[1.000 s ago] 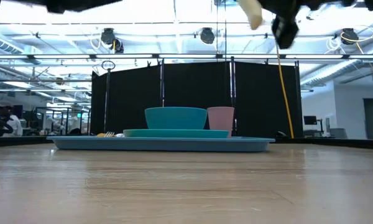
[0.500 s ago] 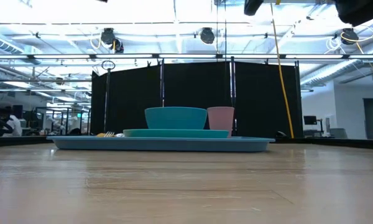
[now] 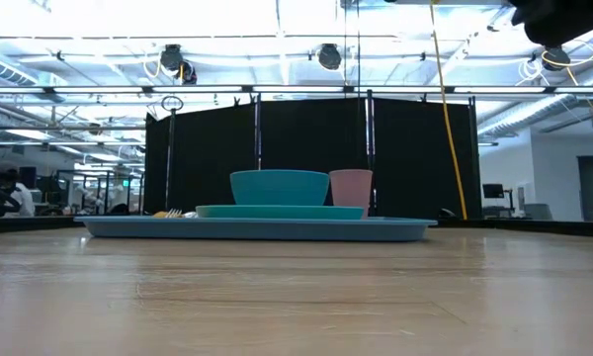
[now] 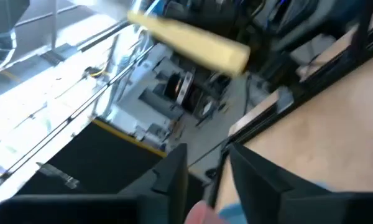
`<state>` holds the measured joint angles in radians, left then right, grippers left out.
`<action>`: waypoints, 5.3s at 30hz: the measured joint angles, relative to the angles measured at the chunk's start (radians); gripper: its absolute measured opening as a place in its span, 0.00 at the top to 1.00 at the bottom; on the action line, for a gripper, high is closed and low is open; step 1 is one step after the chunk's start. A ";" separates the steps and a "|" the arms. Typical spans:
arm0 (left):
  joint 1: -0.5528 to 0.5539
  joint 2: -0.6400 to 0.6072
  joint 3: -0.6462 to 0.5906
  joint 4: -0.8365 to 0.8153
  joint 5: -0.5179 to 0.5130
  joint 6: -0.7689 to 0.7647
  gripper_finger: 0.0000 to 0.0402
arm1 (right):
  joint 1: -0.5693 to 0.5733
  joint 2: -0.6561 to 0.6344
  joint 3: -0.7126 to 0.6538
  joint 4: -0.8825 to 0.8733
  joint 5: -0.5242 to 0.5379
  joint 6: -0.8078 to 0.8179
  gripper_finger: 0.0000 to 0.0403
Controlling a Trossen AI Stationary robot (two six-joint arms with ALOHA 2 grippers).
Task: Set up tray
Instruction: Put the yellow knife on the yellow napkin to the right of the orange spoon
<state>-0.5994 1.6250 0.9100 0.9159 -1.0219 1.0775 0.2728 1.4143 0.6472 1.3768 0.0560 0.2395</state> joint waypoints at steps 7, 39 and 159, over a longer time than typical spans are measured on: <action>0.045 0.026 0.000 0.054 0.125 0.115 0.55 | -0.048 0.005 0.000 0.056 -0.009 0.068 0.91; 0.093 0.305 0.230 0.515 0.079 0.706 0.54 | -0.096 0.005 0.000 0.138 -0.032 0.097 0.91; 0.068 0.306 0.229 0.627 -0.111 0.777 0.89 | -0.129 0.045 0.001 0.018 -0.030 0.176 0.79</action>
<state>-0.5315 1.9308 1.1389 1.5426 -1.1329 1.8541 0.1440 1.4593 0.6479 1.3944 0.0259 0.4159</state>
